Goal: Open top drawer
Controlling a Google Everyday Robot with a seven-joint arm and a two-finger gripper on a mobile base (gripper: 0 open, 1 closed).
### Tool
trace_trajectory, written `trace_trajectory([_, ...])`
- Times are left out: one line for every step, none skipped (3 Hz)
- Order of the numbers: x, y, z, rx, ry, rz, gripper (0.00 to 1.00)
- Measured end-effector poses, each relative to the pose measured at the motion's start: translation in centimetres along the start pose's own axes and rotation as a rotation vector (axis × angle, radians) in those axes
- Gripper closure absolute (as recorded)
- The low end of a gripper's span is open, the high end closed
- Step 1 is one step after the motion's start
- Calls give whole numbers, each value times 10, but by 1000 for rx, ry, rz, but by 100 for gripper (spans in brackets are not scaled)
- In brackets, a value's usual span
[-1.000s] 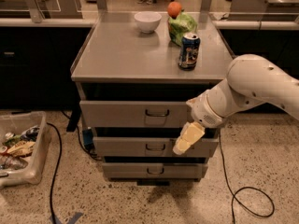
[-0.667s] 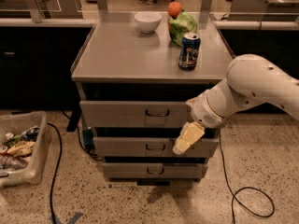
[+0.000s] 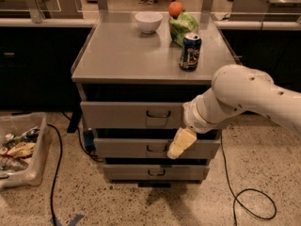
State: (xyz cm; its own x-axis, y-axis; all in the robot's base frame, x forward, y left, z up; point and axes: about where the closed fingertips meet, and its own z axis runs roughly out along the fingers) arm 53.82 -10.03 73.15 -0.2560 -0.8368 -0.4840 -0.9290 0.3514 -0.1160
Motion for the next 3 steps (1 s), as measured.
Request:
trace_trajectory([-1,-26,13,150,23,26,0])
trace_trajectory([-6,-40,12,211,2,63,0])
trace_trajectory([-6,-40,12,209,2,64,0])
